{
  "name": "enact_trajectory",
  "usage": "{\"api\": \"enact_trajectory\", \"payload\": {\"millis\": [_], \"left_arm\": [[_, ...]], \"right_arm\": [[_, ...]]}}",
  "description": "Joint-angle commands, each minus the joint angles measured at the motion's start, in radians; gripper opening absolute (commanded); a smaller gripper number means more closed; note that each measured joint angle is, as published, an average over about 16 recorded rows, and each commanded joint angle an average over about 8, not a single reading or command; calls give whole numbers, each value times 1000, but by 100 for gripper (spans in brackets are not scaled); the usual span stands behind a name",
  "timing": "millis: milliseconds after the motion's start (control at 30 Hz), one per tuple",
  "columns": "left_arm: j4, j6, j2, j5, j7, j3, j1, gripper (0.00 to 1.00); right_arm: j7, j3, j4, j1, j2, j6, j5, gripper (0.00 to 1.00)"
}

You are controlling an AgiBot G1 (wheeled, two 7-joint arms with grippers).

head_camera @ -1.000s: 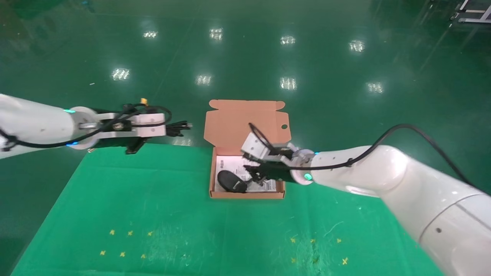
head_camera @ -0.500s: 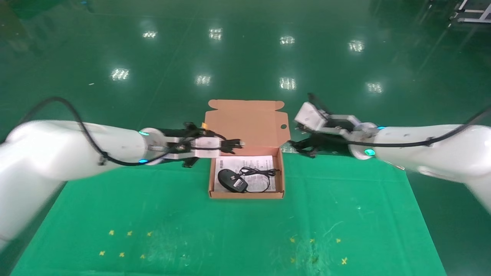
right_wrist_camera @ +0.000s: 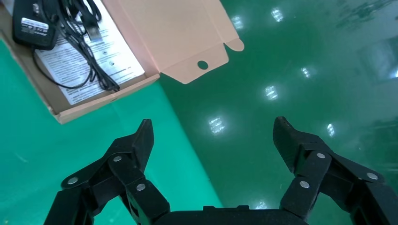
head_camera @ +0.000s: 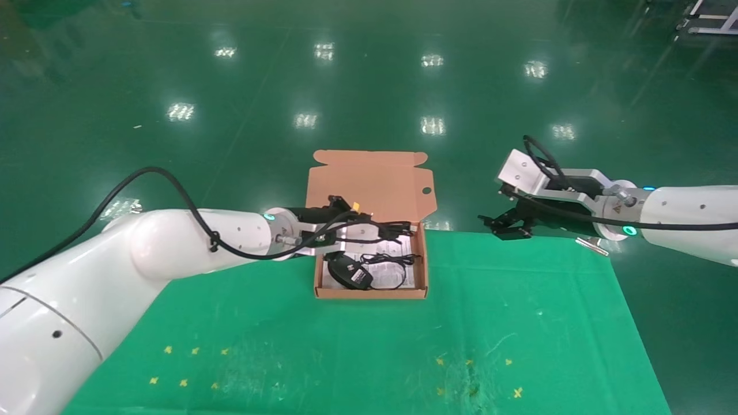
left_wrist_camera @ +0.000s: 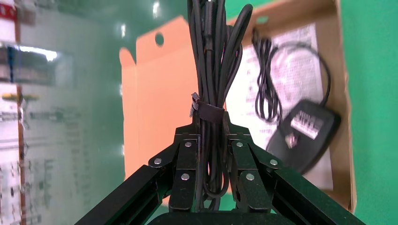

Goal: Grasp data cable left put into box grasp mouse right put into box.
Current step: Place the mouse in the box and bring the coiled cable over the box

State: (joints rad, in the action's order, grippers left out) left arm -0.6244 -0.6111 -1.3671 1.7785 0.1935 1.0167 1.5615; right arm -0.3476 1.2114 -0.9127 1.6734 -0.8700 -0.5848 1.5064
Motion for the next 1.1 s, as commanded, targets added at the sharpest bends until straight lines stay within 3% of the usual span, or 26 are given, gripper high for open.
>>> {"api": "enact_trajectory", "payload": {"millis": [33,133,400,1100], "left_arm": [[3,9,-2,-50,43,14,-2,0],[10,9,-3,-110,84,36,2,0],[26,12,-7,-193,130,69,12,99],[-43,39,32,-165,115,63,39,100]], "right_arm": [[-26,9,-22,4,12,0,18,100],[-57,17,-40,5,18,5,39,100],[-91,27,-67,8,30,10,67,100],[-74,18,-76,15,28,28,63,100]]}}
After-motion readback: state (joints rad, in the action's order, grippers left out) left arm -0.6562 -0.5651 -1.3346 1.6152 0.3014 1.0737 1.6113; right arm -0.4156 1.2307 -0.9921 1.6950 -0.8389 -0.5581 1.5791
